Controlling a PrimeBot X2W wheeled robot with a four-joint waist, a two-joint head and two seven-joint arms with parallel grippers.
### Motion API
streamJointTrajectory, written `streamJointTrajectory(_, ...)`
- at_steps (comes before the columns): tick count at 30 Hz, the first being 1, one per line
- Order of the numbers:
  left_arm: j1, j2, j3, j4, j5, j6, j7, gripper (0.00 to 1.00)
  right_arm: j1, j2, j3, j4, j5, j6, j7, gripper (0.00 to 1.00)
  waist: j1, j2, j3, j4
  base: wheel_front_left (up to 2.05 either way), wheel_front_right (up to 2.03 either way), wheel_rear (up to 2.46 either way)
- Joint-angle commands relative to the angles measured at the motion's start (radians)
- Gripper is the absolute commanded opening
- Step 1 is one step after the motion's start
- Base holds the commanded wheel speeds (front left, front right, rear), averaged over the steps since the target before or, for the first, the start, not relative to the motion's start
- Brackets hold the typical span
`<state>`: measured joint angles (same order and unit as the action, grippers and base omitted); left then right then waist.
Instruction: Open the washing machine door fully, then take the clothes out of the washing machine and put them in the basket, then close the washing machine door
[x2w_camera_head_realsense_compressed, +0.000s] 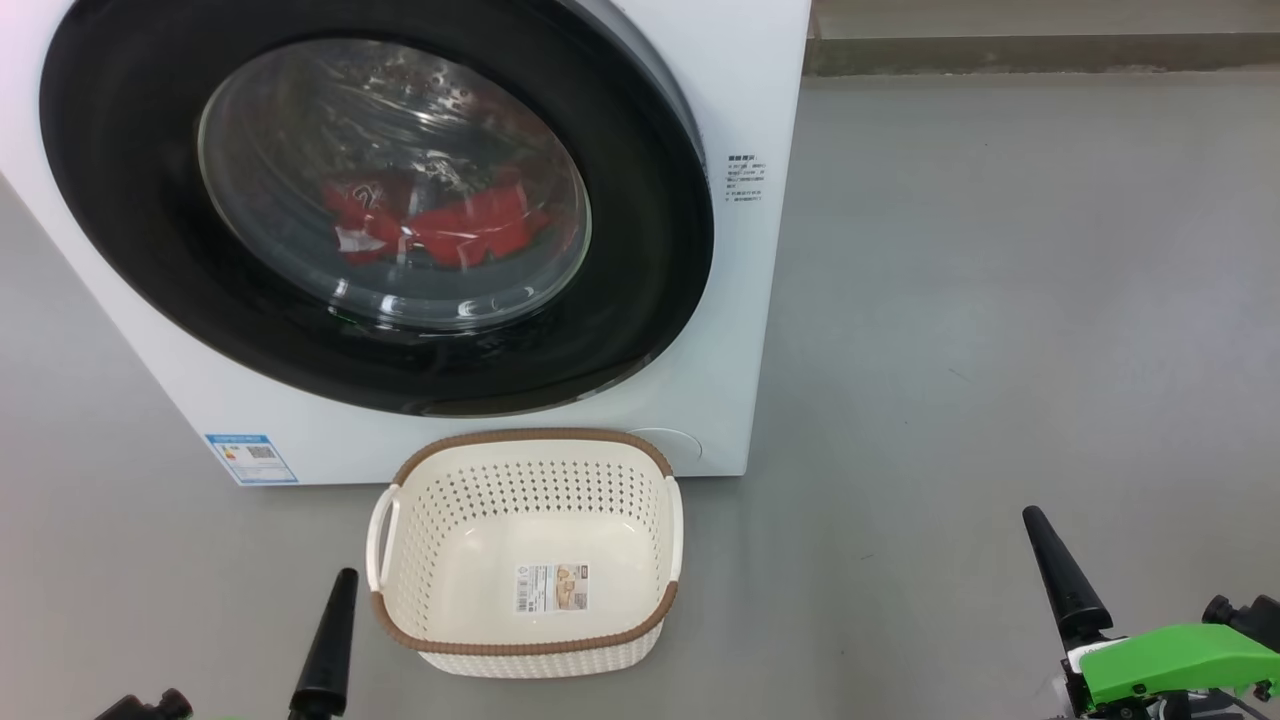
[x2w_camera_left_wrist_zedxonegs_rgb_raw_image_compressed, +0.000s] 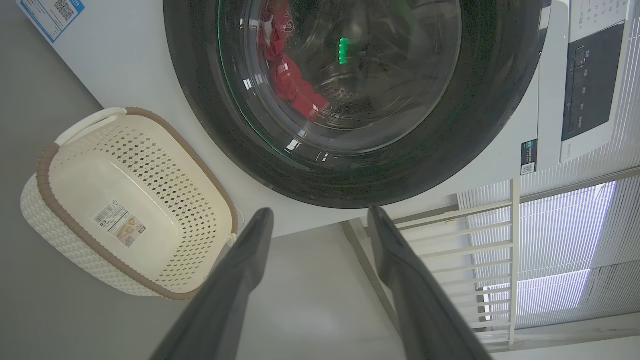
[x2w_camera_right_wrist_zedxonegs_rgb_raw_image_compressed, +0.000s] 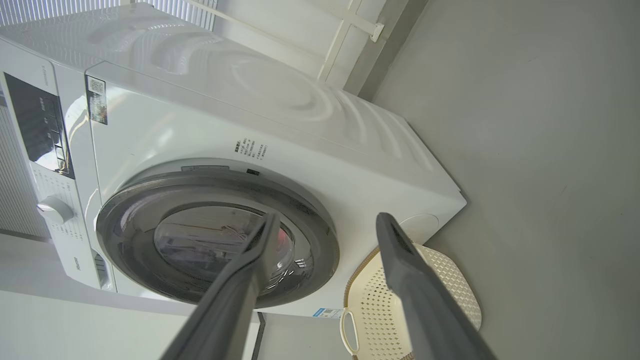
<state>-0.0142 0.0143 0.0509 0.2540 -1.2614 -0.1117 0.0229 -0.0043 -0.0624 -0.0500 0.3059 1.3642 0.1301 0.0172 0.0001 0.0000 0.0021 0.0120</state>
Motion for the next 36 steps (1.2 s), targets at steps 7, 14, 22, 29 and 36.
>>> streamJointTrajectory(7,0.001,0.015,-0.006,-0.051,0.119,0.016,-0.029,1.00,-0.007,-0.033,0.017,-0.031,-0.102,0.000,-0.026,1.00,-0.0001,0.0000,-0.001,0.001,0.00,0.00,0.00)
streamJointTrajectory(14,0.010,0.017,-0.021,-0.070,0.244,0.034,-0.053,1.00,0.004,-0.043,0.024,-0.037,-0.213,0.000,-0.049,1.00,-0.0001,0.0000,-0.003,0.003,0.00,0.00,0.00)
streamJointTrajectory(22,0.015,0.018,-0.032,-0.083,0.346,0.054,-0.073,1.00,0.013,-0.049,0.024,-0.041,-0.299,0.000,-0.070,1.00,-0.0001,0.0000,-0.003,0.007,0.00,0.00,0.00)
streamJointTrajectory(29,0.020,0.023,-0.047,-0.096,0.443,0.072,-0.094,1.00,0.023,-0.053,0.023,-0.046,-0.373,0.000,-0.090,1.00,-0.0001,0.0000,-0.001,0.009,0.00,0.00,0.00)
streamJointTrajectory(36,0.022,0.028,-0.062,-0.108,0.533,0.087,-0.115,1.00,0.029,-0.060,0.028,-0.050,-0.440,0.000,-0.111,1.00,-0.0001,0.0000,0.001,0.012,0.00,0.00,0.00)
